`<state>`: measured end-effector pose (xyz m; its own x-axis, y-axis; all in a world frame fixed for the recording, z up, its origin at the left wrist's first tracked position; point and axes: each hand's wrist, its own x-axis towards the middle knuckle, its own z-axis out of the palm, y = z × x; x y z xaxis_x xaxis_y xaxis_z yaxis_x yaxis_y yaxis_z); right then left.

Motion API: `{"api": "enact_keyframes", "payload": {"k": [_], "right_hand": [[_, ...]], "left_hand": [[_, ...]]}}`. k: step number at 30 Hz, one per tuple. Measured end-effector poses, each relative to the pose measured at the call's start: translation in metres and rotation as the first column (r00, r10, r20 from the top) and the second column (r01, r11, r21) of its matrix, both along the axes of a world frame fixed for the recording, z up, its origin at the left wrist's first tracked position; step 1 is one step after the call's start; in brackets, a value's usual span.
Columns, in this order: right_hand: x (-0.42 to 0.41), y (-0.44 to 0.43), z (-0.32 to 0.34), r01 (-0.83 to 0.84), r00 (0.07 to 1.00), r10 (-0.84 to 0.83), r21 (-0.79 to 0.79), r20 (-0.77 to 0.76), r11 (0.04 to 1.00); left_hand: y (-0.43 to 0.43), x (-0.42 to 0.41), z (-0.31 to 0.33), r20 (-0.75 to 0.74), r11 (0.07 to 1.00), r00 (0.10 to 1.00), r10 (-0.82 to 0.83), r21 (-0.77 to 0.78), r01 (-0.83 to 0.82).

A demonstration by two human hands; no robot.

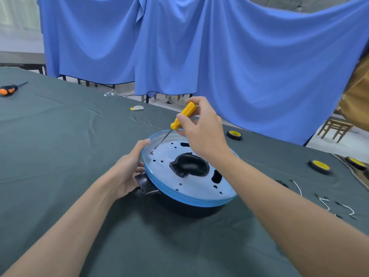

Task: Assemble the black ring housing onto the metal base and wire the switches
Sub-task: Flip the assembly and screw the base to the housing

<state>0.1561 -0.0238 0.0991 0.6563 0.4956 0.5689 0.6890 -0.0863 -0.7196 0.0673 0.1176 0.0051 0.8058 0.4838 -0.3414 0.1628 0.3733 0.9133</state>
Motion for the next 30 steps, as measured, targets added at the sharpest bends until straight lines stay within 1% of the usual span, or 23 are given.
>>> {"api": "enact_keyframes", "payload": {"k": [3, 6, 10, 14, 16, 18, 24, 30], "right_hand": [[-0.002, 0.004, -0.005, 0.009, 0.994, -0.005, -0.039, 0.107, 0.999], [-0.003, 0.002, -0.008, 0.003, 0.987, 0.006, -0.061, 0.161, 0.998], [-0.006, -0.001, -0.006, -0.011, 0.986, 0.022, -0.07, 0.163, 0.997], [-0.01, 0.0, -0.001, -0.014, 0.978, 0.029, -0.073, 0.208, 0.997], [-0.011, 0.0, 0.001, -0.015, 0.973, 0.033, -0.081, 0.227, 0.997], [-0.011, -0.001, 0.001, -0.016, 0.971, 0.038, -0.094, 0.236, 0.995], [-0.01, -0.002, 0.001, -0.019, 0.971, 0.046, -0.118, 0.237, 0.993], [-0.011, -0.002, -0.001, -0.013, 0.96, 0.048, -0.127, 0.276, 0.992]], "left_hand": [[-0.004, -0.001, -0.001, 0.011, 1.0, 1.0, 0.015, 0.017, -0.015], [-0.008, -0.003, -0.002, 0.014, 1.0, 1.0, 0.027, 0.012, -0.028], [-0.014, -0.005, -0.003, 0.019, 0.999, 0.999, 0.047, 0.014, -0.047], [-0.015, -0.008, -0.001, 0.023, 0.995, 1.0, 0.002, -0.095, 0.001], [-0.017, -0.009, -0.001, 0.027, 0.989, 1.0, 0.001, -0.149, 0.003], [-0.018, -0.008, -0.001, 0.03, 0.985, 1.0, 0.01, -0.171, -0.005], [-0.018, -0.007, -0.001, 0.039, 0.985, 0.999, 0.012, -0.175, -0.005], [-0.019, -0.007, 0.0, 0.049, 0.985, 0.999, 0.011, -0.172, -0.002]]}}
